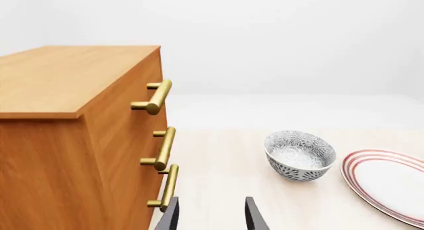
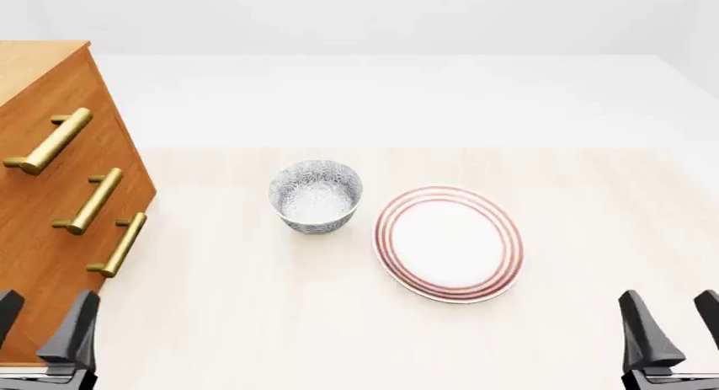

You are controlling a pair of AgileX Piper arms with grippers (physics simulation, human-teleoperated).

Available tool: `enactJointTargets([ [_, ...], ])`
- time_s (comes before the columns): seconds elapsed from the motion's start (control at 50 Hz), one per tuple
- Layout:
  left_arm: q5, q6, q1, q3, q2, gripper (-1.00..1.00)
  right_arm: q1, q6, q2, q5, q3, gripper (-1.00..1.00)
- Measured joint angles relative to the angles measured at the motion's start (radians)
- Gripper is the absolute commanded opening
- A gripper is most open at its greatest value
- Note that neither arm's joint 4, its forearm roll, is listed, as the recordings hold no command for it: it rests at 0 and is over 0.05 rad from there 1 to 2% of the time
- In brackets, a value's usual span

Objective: Open the top drawer of the cabinet.

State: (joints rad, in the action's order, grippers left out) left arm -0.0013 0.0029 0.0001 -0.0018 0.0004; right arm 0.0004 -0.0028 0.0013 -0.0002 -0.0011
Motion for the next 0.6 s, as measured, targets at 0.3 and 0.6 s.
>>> enactJointTargets([
  [0.3, -0.012, 0.047, 0.001, -0.01, 0.0, 1.0, 0.0, -0.004, 0.001, 0.0, -0.001, 1.0],
  [0.6, 0.018, 0.186, 0.007, -0.041, 0.024, 1.0, 0.001, -0.006, 0.001, -0.001, -0.001, 1.0],
])
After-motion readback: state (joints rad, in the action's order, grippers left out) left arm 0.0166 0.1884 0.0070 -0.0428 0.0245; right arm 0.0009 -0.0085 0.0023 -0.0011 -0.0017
